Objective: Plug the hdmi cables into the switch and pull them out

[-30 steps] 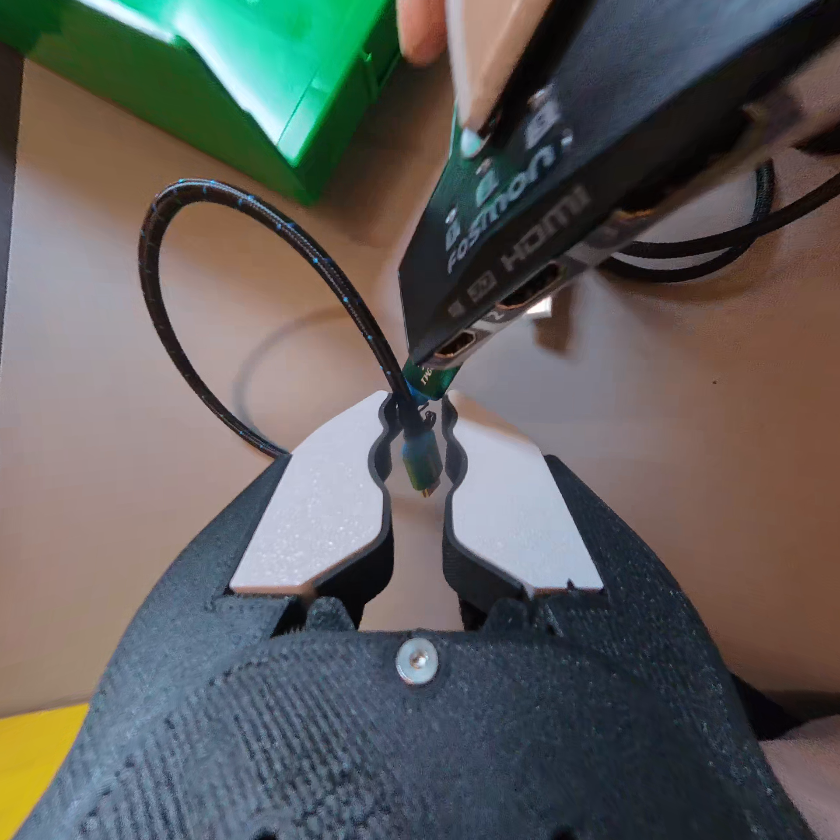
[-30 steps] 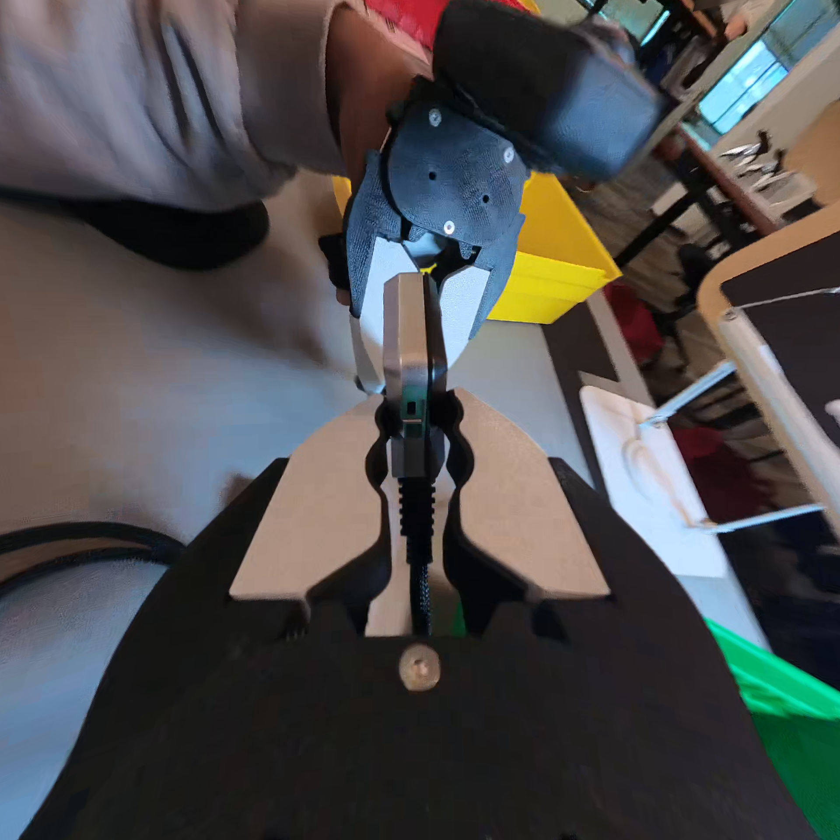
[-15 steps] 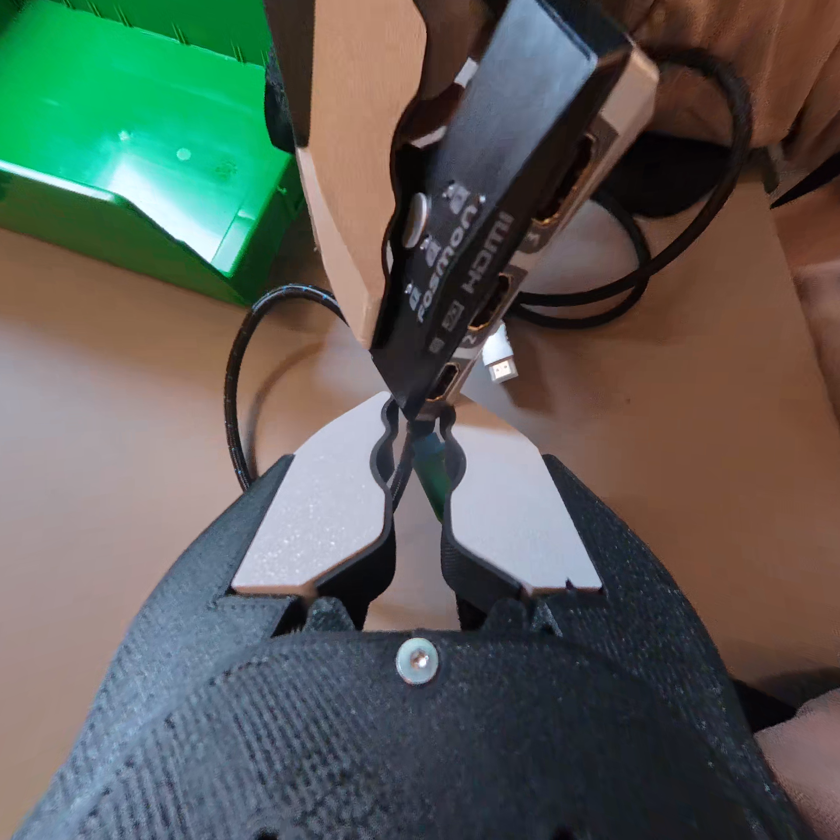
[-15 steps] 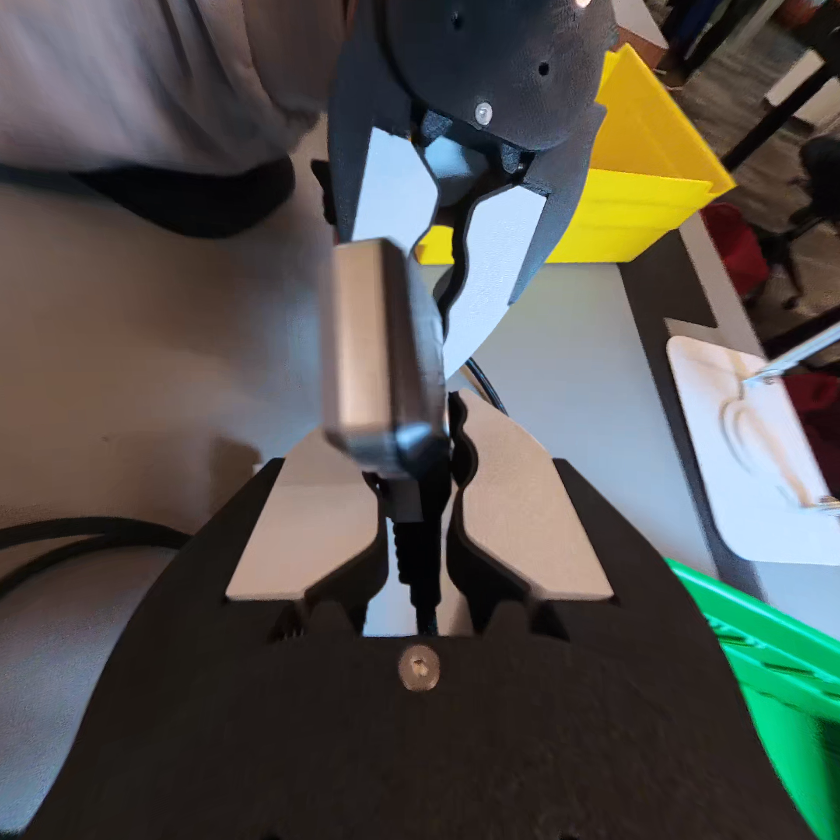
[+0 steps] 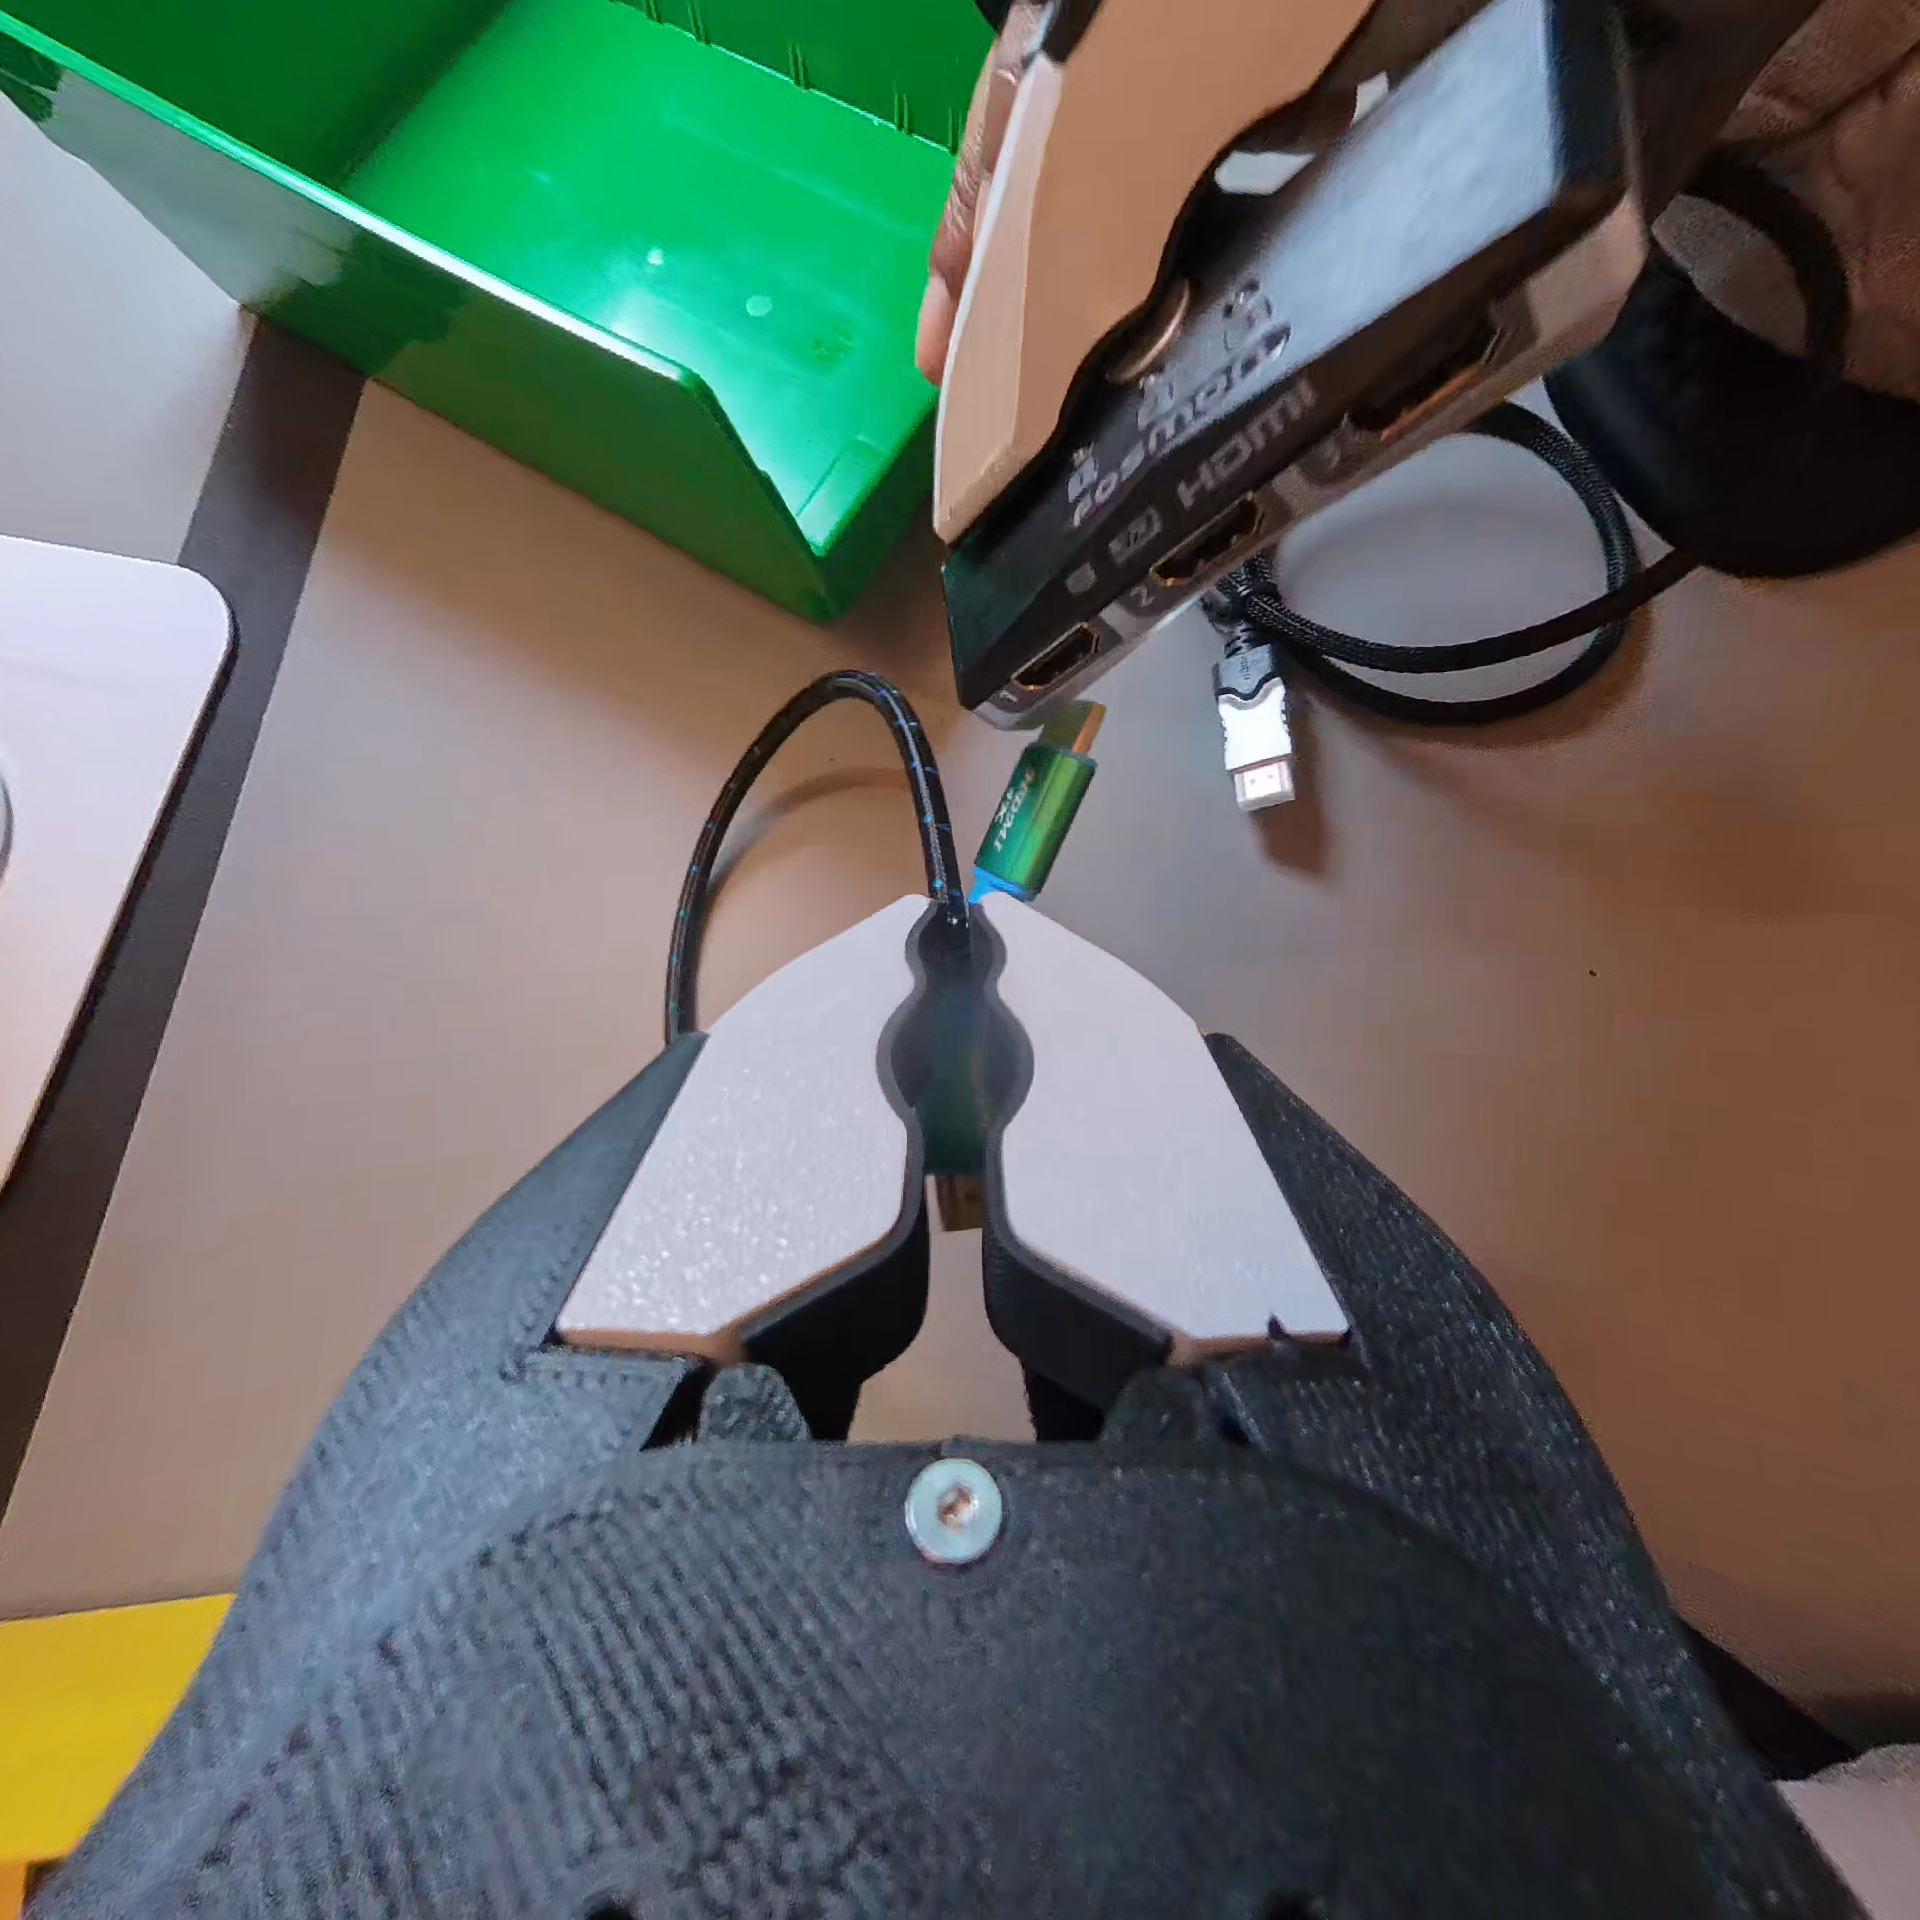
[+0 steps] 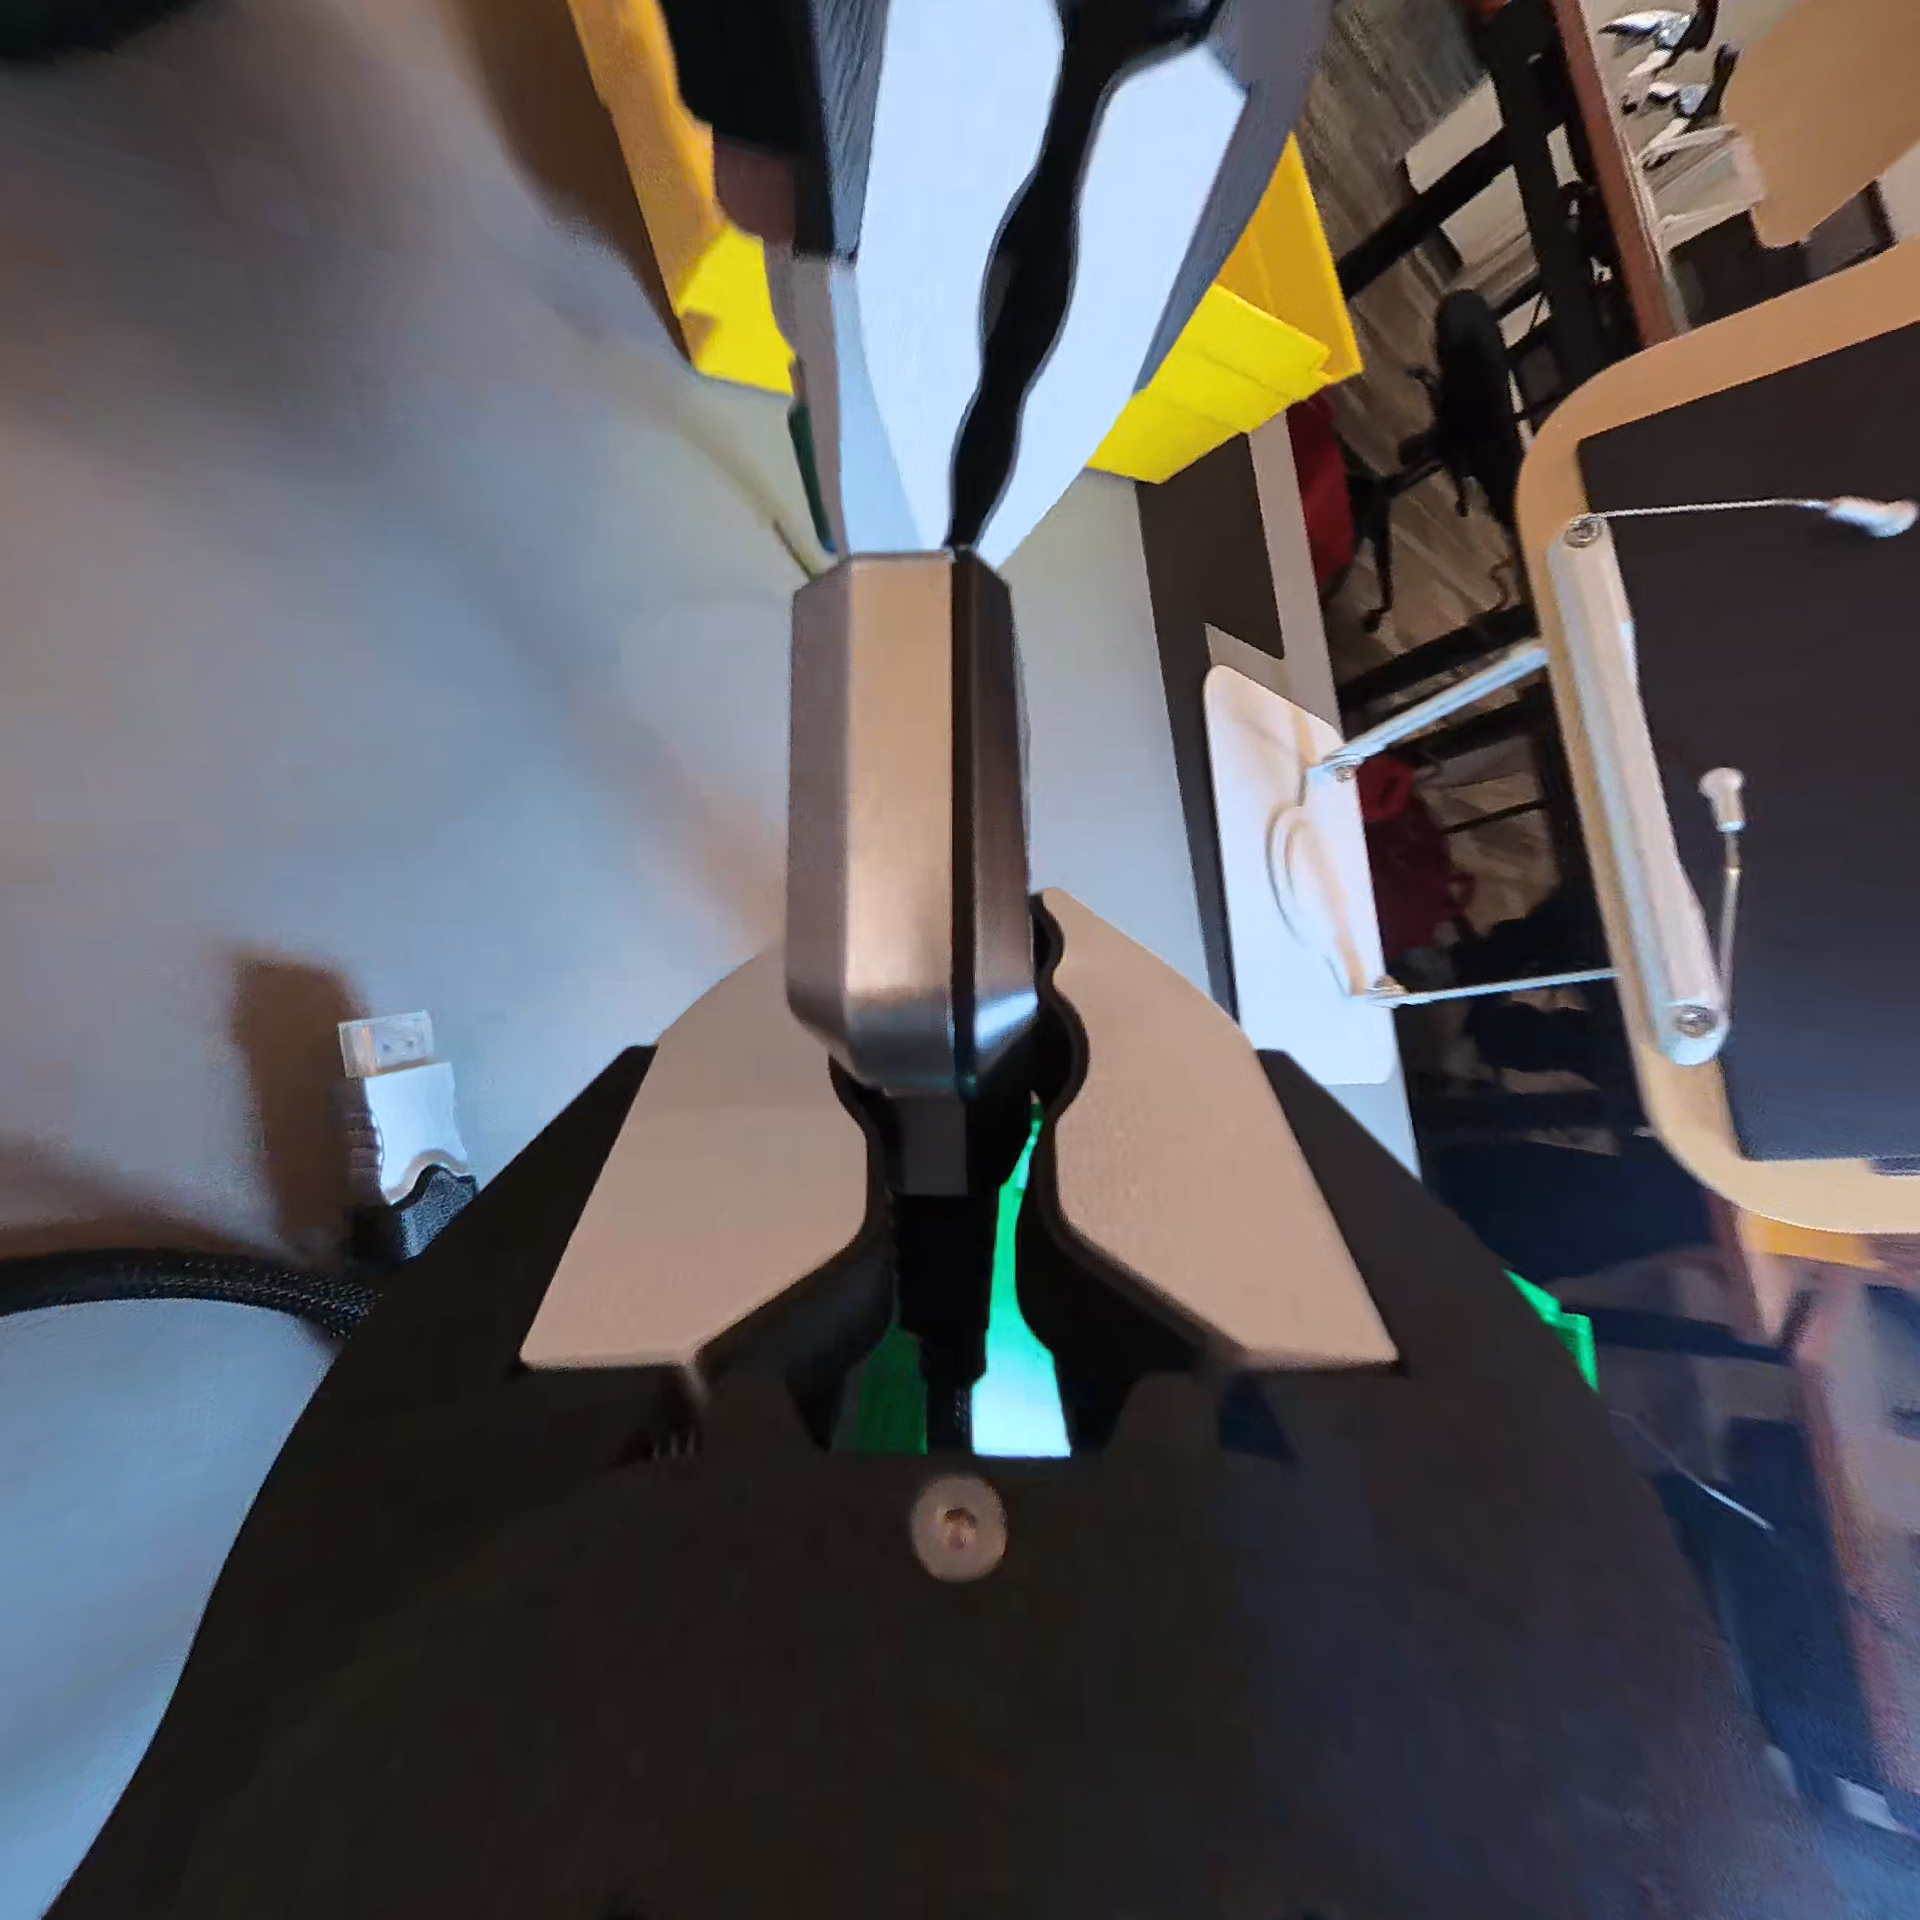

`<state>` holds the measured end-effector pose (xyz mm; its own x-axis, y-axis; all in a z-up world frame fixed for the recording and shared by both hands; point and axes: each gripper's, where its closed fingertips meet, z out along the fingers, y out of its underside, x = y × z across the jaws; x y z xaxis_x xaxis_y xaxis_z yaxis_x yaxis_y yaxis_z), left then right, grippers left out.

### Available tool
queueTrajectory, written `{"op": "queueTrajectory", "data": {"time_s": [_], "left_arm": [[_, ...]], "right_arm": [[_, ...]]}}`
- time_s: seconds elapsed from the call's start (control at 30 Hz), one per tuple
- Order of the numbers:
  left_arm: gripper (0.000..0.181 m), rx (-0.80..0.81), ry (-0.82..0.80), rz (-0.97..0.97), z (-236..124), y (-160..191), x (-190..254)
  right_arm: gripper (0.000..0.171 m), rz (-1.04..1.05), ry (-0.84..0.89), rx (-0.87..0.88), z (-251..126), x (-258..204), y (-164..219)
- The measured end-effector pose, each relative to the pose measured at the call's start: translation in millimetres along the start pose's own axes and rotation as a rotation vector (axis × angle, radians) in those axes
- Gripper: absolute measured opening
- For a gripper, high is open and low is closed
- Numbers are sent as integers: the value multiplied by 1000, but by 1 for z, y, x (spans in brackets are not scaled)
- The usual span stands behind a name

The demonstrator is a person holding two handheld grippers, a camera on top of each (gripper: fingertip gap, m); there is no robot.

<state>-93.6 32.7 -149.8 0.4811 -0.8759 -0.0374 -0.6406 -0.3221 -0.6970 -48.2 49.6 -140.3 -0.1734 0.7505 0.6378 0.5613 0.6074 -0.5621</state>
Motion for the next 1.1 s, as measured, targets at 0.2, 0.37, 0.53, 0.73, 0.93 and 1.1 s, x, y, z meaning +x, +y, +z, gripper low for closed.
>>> {"op": "queueTrajectory", "data": {"time_s": [0.2, 0.37, 0.53, 0.73, 0.93, 1.1], "left_arm": [[4, -46, -3, -8, 4, 8, -1], [13, -187, 30, 78, 21, 34, 9], [39, -284, 50, 145, 47, 43, 21], [61, -470, 41, 185, 53, 81, 17], [36, -429, 109, 136, 61, 75, 25], [31, -439, 133, 141, 61, 77, 27]], "right_arm": [[24, -16, -14, -51, 7, -4, 15], [24, 23, -15, -63, 4, 1, 24], [24, 52, 4, -76, -2, 8, 33], [24, 87, 25, -64, -10, 17, 38], [24, 103, 12, -54, -10, 16, 37], [24, 98, -2, -57, -7, 12, 37]]}}
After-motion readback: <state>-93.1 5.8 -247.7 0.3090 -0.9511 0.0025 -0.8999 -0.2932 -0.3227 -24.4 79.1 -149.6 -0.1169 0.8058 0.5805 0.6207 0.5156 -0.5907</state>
